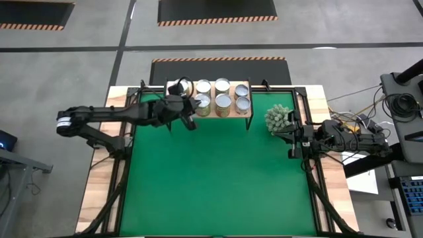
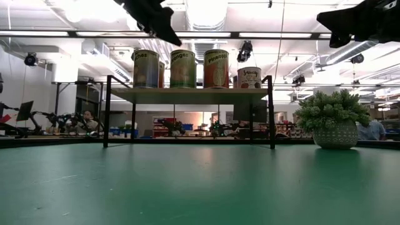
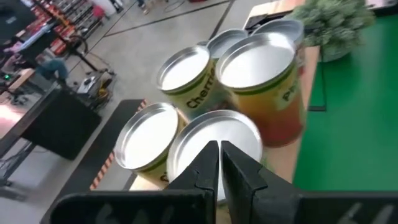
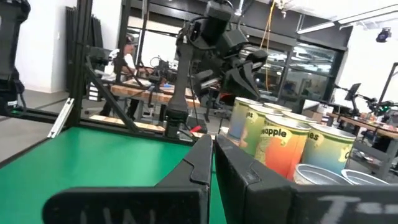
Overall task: Pick and place cans onto a shelf
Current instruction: Return to Home Position
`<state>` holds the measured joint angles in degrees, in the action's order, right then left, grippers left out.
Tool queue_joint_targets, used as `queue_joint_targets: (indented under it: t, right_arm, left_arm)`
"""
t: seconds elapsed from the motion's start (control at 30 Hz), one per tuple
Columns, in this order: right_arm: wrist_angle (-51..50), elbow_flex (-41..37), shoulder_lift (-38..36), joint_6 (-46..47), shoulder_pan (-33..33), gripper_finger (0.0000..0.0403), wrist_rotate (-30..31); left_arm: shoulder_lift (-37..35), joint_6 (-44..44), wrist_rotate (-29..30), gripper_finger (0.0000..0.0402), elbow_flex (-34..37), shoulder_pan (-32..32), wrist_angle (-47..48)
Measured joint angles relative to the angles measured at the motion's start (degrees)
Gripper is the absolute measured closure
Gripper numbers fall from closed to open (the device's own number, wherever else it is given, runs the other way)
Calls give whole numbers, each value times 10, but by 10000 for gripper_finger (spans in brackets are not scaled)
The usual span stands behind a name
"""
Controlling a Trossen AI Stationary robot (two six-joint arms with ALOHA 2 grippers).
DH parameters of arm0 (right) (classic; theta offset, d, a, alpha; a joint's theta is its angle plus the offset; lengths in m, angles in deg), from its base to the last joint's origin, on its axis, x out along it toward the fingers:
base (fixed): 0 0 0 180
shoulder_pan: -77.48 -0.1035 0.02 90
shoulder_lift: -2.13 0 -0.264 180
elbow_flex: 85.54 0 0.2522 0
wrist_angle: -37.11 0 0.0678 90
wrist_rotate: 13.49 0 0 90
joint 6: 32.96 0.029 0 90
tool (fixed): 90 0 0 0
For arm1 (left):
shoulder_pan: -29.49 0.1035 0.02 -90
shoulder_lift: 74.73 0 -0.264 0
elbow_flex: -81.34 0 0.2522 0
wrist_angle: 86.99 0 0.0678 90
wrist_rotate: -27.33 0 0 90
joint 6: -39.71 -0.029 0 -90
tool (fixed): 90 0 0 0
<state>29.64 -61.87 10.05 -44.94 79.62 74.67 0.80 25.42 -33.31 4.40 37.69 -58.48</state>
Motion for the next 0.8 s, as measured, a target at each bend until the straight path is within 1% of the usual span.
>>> queue_joint_targets:
  t: [0.17,0.3,0.8]
  right_arm:
    - [0,0,0,5,0,394,0]
    - [0,0,0,7,0,394,0]
    - [0,1,0,9,0,394,1]
  left_arm:
    - [17,-3,-30,402,-16,7,1]
    - [30,-3,-30,402,-28,9,3]
    - [54,8,-29,402,-29,18,3]
